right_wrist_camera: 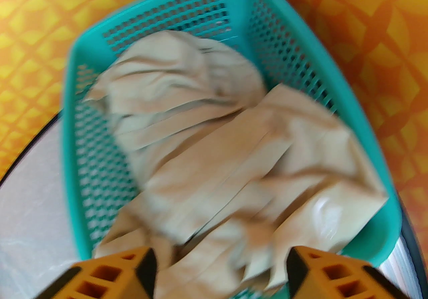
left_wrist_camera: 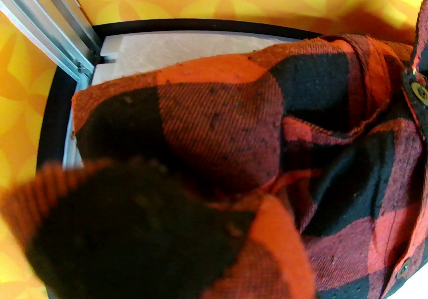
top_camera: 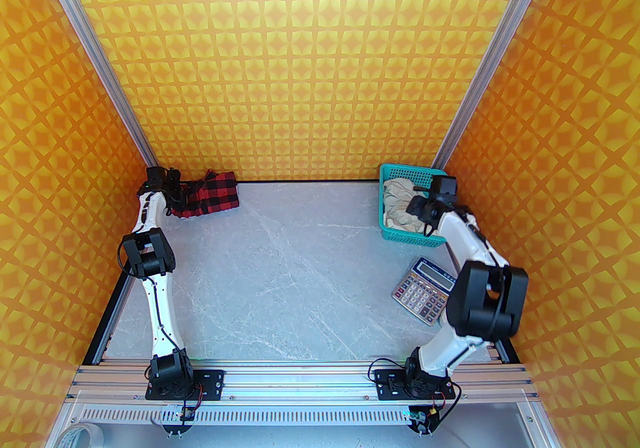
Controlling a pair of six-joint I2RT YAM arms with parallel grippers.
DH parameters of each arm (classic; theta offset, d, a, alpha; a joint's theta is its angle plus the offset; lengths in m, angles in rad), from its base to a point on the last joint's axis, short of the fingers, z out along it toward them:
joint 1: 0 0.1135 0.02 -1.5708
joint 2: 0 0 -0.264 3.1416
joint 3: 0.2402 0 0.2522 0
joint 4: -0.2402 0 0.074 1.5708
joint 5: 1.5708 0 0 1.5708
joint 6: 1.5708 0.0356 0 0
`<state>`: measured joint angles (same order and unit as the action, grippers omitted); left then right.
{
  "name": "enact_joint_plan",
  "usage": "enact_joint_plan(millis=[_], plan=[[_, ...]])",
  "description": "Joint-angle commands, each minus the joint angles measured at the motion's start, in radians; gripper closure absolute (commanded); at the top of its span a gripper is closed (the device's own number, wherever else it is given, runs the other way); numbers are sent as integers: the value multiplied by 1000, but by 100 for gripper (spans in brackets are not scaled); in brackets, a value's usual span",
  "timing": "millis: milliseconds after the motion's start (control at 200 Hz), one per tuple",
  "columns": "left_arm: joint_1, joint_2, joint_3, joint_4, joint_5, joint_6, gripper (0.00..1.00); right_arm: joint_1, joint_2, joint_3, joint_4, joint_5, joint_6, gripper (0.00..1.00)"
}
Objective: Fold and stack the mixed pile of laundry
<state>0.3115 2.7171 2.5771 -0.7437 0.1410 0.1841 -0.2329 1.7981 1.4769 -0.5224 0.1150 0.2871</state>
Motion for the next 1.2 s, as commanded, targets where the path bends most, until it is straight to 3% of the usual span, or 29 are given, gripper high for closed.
enact_joint_plan(millis=[0,30,80,305,480,655,740,1055,1195], plan=[[21,12,23,100,-75,-10,93,-8,98,120,-139,38,-60,21],[20,10,24,111,-76,-12,84,-15,131,153,-173,44,-67,19],[21,5,25,120,-77,-18,61,-23,185,212,-222,38,-73,17],[7,-123,-8,94,-43,-64,27,-26,368,380,-358,-45,-57,16],[-19,-294,-94,63,-4,-108,26,-24,477,464,-407,-77,-63,33],[-67,-495,-360,159,83,-204,29,-20,435,458,-346,-170,-51,84],[-107,-565,-465,194,100,-232,29,-19,319,353,-218,-196,-33,98],[-252,-679,-731,252,163,-264,30,-16,-227,-211,406,-466,38,100],[-342,-768,-838,281,186,-312,30,-8,-428,-349,605,-560,126,100]])
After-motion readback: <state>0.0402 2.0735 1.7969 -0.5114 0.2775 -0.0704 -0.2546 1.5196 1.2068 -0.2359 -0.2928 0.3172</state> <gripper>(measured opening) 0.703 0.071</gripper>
